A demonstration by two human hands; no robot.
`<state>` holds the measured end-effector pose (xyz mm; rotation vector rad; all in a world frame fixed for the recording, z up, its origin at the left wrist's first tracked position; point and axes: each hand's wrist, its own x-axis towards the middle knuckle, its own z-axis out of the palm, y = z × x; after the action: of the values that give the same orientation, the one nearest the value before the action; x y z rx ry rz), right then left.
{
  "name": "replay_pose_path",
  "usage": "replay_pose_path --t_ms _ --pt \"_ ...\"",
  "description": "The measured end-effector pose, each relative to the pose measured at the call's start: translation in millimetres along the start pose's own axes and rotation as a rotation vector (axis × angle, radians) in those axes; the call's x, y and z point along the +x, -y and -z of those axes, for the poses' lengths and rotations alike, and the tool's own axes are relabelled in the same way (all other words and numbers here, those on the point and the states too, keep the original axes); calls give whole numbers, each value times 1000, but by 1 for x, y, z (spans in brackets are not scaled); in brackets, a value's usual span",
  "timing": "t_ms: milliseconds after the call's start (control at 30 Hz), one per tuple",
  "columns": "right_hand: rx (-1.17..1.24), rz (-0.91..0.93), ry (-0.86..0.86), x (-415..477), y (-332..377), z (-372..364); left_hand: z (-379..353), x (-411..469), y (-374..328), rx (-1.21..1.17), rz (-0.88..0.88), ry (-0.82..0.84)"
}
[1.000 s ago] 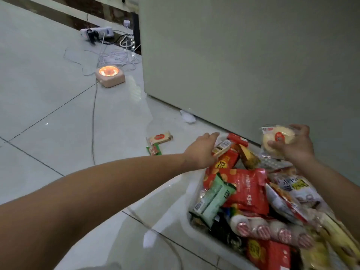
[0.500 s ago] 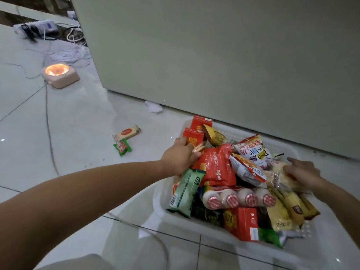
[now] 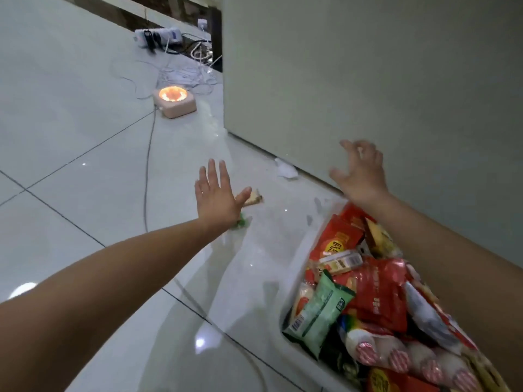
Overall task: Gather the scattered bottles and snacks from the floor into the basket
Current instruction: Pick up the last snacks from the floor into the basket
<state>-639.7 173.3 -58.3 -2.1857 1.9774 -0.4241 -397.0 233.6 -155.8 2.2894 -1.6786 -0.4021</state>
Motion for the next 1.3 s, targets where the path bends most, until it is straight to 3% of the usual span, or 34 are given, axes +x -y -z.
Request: replay_pose_path --t_ms 200,533,667,833,967,1100,1200,1300 --pt "-128 261 298 20 63 -117 -41 1 49 30 3 124" --pt "-262 254 689 28 64 -208 -103 18 46 109 -271 274" --pt "-205 230 617 32 63 -212 -106 17 53 214 -340 270" --pt "-320 204 547 31 66 -207 -109 9 51 283 -360 190" --pt "-390 120 625 14 60 -204 -111 -1 51 375 -412 109" --pt "-404 99 679 -13 58 -189 -106 -23 54 387 -448 142" --pt "-473 258 512 -27 56 -163 -97 -43 56 464 -457 168" --pt "-516 344 316 -25 47 -122 -86 -55 60 521 -575 180"
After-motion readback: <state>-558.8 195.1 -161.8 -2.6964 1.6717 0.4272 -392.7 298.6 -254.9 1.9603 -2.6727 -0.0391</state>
